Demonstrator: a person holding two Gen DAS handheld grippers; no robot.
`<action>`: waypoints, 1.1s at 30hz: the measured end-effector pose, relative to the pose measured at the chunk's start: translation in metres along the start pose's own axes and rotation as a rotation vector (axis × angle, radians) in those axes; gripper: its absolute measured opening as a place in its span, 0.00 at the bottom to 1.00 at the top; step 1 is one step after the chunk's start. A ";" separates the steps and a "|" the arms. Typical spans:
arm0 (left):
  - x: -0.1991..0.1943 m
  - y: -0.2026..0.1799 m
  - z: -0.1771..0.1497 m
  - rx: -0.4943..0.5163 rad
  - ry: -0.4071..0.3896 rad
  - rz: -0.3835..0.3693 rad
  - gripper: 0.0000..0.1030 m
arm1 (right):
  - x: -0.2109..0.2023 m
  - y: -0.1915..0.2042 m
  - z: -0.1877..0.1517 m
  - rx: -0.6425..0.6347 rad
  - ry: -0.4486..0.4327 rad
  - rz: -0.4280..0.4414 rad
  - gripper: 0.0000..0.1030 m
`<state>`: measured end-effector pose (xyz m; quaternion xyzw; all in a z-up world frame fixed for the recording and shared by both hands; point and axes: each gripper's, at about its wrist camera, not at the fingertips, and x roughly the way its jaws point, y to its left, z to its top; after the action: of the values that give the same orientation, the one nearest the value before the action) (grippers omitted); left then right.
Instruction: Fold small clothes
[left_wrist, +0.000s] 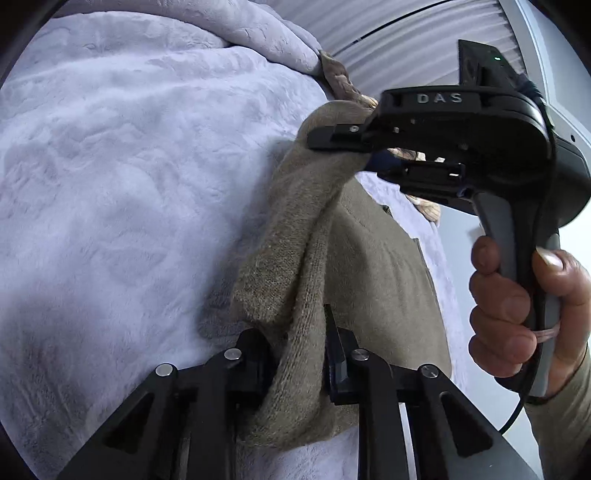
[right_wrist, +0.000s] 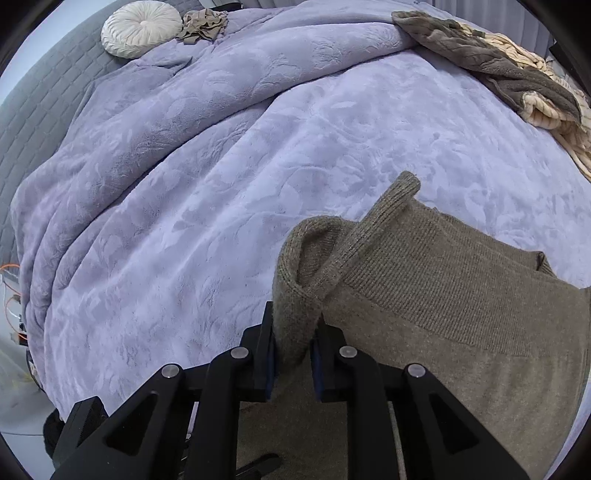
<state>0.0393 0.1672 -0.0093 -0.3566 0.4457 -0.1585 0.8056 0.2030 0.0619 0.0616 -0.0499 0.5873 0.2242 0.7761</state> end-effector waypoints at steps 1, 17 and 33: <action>0.000 -0.003 -0.001 0.017 -0.004 0.024 0.23 | 0.004 0.000 0.002 0.004 0.015 -0.005 0.37; 0.005 -0.029 0.000 0.093 0.002 0.202 0.23 | 0.065 0.039 0.018 -0.055 0.235 -0.287 0.20; 0.010 -0.118 0.012 0.196 0.032 0.417 0.23 | -0.023 -0.006 0.021 -0.036 0.086 0.005 0.17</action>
<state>0.0625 0.0844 0.0736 -0.1745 0.5049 -0.0366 0.8446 0.2194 0.0572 0.0889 -0.0719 0.6162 0.2341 0.7485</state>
